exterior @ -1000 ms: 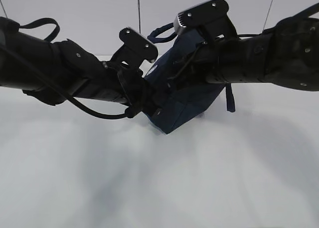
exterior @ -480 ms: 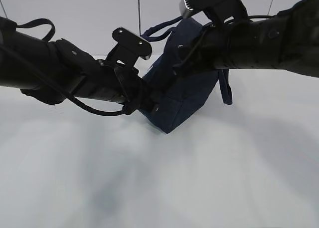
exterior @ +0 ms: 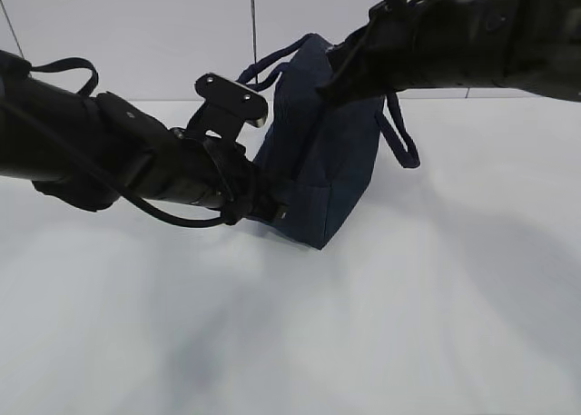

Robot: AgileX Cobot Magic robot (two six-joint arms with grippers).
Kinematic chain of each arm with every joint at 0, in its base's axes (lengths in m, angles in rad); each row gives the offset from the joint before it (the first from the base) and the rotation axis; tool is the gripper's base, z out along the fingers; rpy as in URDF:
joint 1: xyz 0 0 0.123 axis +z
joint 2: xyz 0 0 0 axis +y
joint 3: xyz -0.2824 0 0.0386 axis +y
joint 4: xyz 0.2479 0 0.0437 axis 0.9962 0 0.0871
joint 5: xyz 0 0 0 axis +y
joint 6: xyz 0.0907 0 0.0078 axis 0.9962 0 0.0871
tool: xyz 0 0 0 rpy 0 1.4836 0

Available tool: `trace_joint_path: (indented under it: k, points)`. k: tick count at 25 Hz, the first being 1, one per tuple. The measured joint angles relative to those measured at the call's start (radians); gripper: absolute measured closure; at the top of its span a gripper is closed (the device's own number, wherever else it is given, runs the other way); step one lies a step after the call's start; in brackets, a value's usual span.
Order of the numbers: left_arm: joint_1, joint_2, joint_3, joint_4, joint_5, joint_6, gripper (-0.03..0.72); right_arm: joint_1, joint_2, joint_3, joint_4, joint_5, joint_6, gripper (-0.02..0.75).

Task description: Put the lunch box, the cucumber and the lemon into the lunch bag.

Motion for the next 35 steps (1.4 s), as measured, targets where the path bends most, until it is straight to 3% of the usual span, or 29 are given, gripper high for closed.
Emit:
trace_joint_path:
  k: [25, 29, 35]
  points:
    - [0.0, 0.0, 0.02, -0.053, -0.004, 0.0, 0.685, 0.0, 0.065, -0.054, -0.008, 0.01, 0.029, 0.738]
    - [0.0, 0.0, 0.02, -0.054, -0.006, 0.0, 0.613, 0.0, 0.065, -0.054, -0.008, 0.004, 0.041, 0.738]
    - [0.0, 0.0, 0.021, -0.054, -0.014, 0.0, 0.444, 0.0, 0.065, -0.054, -0.008, -0.002, 0.049, 0.738]
